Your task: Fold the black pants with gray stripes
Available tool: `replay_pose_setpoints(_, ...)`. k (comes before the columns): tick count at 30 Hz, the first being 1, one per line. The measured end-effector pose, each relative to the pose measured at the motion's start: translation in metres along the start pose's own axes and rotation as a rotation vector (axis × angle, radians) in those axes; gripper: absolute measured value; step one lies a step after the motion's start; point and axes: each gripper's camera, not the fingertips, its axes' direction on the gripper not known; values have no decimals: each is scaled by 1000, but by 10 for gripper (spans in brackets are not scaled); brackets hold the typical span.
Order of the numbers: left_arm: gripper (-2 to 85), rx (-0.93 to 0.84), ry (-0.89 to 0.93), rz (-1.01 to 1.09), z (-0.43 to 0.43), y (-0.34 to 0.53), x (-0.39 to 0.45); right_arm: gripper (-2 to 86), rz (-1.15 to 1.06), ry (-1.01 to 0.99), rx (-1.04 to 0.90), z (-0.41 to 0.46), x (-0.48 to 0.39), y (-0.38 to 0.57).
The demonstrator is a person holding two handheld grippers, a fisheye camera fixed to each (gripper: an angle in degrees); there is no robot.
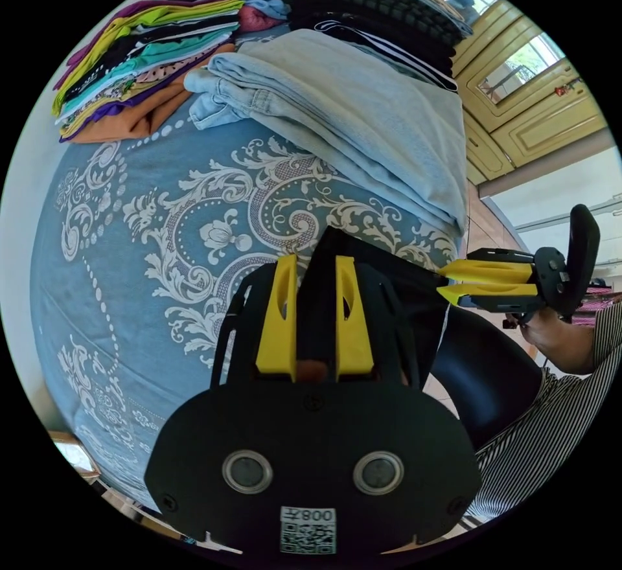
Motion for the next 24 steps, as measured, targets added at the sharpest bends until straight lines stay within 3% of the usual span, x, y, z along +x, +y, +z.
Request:
replay_pose_setpoints(6,53,0,37,50,-10,-4,24,65,-1,-9,1,1,-2,-8)
replay_pose_setpoints(12,27,5,110,-34,-29,-5,35,54,39,-83,2,-4,7,-12)
replay_pose_setpoints(24,20,17,99,-30,-108,3,89,32,149,-270,-20,-15,19,-18)
